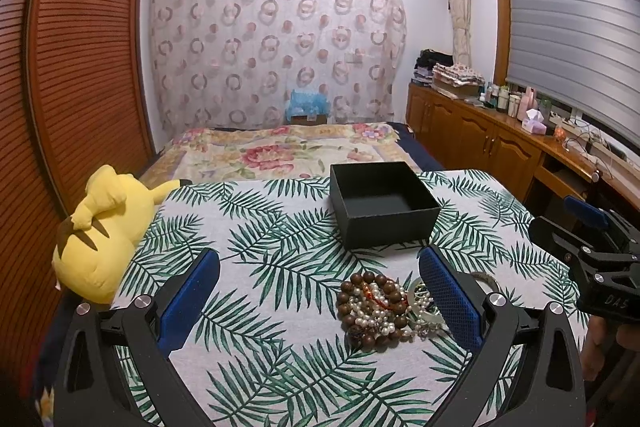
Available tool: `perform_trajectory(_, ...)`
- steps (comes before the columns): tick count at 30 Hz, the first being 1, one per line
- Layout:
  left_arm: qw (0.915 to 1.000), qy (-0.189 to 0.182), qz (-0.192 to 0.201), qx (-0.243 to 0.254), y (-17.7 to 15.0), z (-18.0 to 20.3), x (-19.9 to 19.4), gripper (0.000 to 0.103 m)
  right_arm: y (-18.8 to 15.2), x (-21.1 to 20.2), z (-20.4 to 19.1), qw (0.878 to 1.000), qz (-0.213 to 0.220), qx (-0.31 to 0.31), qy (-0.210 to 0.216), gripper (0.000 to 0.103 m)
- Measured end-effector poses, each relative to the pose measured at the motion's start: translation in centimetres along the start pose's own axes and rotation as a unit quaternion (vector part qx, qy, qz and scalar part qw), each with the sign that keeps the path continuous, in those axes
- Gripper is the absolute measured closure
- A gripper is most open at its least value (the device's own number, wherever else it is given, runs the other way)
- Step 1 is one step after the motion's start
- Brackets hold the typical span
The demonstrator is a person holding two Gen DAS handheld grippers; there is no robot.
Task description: Organize jewelry
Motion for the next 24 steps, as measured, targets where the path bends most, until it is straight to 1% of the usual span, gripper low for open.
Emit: perform_trajectory(24, 1.0000, -0.002, 0.002, -0.002, -0.79, 0.48, -0.06, 0.006, -0.07, 0.11, -0.08, 1.000, 0.001, 0.000, 0.000, 0.002)
Point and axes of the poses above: each gripper's, at about its wrist camera, not at the fingertips, and x roughly the way its jaws point, z to its right, y to its top, the point moved 5 cm from there along x, roughly the way its jaws point, and after that the axes turned 8 degrees about -y, right-handed, at the moved point
